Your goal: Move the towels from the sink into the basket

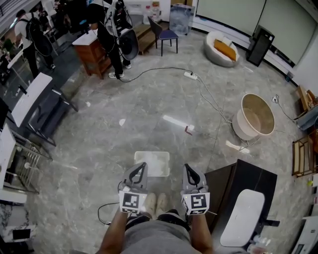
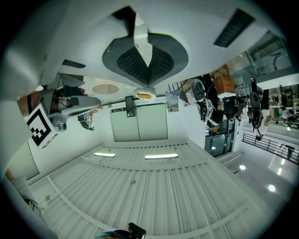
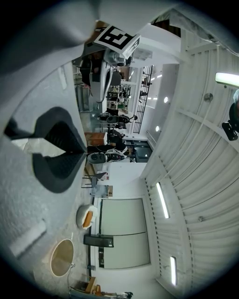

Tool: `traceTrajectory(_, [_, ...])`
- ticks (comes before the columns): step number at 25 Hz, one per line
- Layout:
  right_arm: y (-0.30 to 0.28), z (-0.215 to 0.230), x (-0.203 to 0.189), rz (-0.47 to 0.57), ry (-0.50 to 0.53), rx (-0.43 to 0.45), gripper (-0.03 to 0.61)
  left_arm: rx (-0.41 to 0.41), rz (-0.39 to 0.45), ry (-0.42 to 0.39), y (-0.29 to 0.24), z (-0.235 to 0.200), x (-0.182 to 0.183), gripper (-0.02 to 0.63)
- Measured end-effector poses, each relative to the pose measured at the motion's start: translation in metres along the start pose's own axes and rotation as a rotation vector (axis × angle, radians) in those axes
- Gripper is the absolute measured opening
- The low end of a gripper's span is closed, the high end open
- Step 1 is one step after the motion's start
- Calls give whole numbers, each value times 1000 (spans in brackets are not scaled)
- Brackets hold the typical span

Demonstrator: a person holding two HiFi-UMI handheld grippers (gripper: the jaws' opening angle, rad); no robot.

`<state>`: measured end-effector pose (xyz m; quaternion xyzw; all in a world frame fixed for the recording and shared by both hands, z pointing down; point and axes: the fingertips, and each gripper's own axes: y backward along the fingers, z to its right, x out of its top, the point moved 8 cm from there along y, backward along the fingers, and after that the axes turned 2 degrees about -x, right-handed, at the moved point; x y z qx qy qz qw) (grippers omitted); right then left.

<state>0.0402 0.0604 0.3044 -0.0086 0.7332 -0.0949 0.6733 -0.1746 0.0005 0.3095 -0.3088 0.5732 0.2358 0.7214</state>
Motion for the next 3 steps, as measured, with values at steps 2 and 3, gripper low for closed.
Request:
traceTrajectory(2, [2, -1, 0, -2, 0, -2, -2, -2, 0, 3, 1, 1, 0, 9])
traceTrajectory(3, [2, -1, 0, -3, 0, -2, -2, -2, 1, 4, 2, 1, 0, 9])
